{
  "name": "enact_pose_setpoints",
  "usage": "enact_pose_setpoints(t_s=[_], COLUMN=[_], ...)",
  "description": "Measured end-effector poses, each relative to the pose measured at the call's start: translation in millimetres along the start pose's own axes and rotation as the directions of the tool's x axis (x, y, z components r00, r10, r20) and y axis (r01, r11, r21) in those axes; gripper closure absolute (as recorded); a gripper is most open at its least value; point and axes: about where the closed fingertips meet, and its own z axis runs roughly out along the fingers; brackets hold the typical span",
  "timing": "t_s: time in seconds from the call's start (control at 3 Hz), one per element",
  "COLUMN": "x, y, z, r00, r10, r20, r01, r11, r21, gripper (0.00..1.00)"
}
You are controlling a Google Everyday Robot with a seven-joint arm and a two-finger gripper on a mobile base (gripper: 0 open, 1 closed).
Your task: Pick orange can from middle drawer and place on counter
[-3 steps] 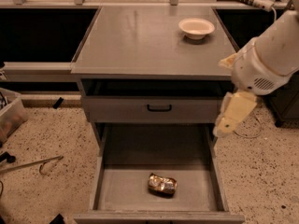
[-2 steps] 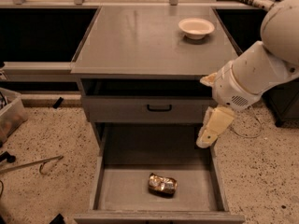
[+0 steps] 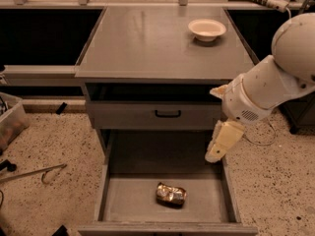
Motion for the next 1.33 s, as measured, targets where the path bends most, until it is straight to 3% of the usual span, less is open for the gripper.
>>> enact_pose_setpoints(t_s=[0.33,1.0,1.33], x=[23,60,62], y=[17,46,49], z=[44,177,184], r00=[1.000,0.993,0.992], r10=[0.028,0.108,0.115], r20=[0.008,0.044,0.054], r01=[-0.028,-0.104,-0.110], r11=[0.9995,0.9916,0.9906], r21=[-0.015,-0.077,-0.081], gripper=[0.00,0.00,0.00])
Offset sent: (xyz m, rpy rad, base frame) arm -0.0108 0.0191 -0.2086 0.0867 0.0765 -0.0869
